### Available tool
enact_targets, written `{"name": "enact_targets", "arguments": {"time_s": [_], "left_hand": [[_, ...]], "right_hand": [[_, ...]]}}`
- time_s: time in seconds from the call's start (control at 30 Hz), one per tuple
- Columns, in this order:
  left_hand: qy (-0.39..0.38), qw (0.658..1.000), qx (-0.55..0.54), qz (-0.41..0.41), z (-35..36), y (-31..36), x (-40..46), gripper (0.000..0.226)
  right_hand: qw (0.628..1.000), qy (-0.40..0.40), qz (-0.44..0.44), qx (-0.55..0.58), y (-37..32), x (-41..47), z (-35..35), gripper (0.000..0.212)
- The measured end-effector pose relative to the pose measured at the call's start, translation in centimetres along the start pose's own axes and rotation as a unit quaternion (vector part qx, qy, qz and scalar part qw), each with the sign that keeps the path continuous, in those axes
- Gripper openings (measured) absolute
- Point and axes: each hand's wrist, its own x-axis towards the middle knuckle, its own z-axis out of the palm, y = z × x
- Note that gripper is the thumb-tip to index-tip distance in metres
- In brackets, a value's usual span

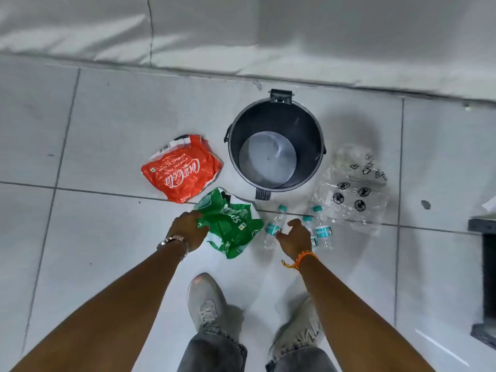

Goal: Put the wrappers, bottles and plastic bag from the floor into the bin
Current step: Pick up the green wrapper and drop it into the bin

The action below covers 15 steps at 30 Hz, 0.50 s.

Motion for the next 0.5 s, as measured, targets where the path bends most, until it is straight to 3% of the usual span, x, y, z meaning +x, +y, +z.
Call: {"name": "enact_targets", "arguments": {"time_s": [0.1, 0.27, 0.37, 0.43, 0.5], "left_hand": [[0.019, 0.998, -0.052, -0.025, 1.6, -0.6, 1.8, 0.053], [0.083, 0.978, -0.187, -0.043, 4.4, 0.2, 4.5, 0.039], [0.126, 0.967, -0.208, -0.072, 5.1, 1.1, 5.4, 0.047], [0.155, 0.965, -0.188, -0.1, 4.7, 1.5, 6.0, 0.059], [0.158, 0.963, -0.178, -0.126, 4.1, 1.5, 6.6, 0.067]], "right_hand": [[0.998, 0.014, 0.053, 0.005, -0.7, 2.4, 1.9, 0.079], [0.996, 0.023, 0.081, -0.015, -0.1, 6.1, 5.4, 0.083], [0.995, 0.035, 0.097, 0.012, 0.7, 6.5, 6.0, 0.084], [0.986, 0.09, 0.114, 0.076, 0.3, 5.8, 5.1, 0.081], [0.951, 0.193, 0.125, 0.206, -0.9, 4.3, 2.6, 0.068]]}}
